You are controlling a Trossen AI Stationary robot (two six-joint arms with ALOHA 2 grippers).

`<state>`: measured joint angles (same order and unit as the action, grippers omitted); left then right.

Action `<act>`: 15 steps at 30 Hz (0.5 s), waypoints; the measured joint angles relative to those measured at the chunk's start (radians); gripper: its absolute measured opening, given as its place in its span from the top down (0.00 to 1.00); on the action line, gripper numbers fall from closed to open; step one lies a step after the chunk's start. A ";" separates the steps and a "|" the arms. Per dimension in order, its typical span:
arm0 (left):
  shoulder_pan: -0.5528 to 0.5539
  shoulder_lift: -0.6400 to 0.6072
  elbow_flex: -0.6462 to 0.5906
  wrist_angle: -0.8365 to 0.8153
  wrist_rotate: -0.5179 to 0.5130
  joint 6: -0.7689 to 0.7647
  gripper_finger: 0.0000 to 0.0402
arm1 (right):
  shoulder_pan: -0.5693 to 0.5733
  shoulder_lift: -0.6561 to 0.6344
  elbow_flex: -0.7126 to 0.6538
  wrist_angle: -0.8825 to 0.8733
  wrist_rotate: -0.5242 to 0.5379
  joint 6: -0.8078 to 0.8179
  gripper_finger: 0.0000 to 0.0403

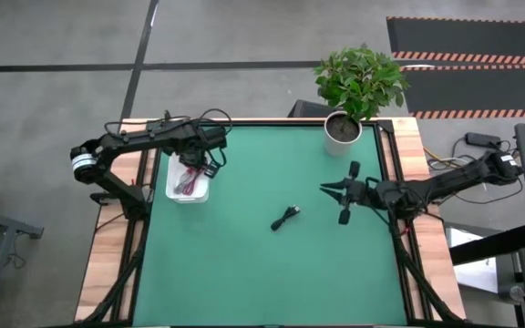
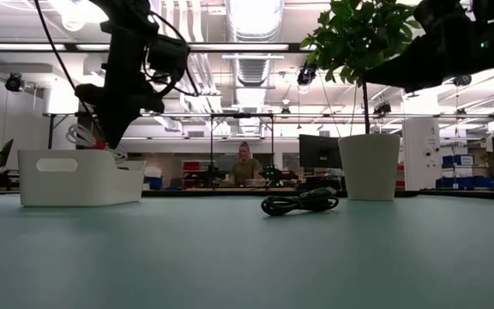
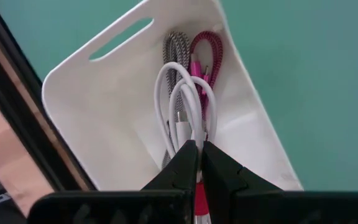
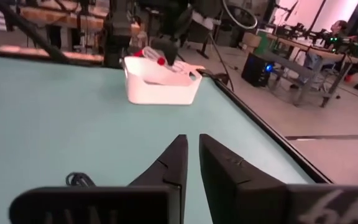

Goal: Pick and place USB-C Cables
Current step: Put the white charger cable into the white bin

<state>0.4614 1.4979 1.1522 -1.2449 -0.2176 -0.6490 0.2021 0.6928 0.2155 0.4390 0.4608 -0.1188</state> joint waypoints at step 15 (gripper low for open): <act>0.006 0.087 -0.002 0.028 -0.065 0.001 1.00 | 0.000 -0.097 0.008 -0.087 -0.076 0.015 0.93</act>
<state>0.4675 1.5850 1.1500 -1.2171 -0.2830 -0.6483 0.2020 0.5961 0.2237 0.3524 0.3844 -0.1043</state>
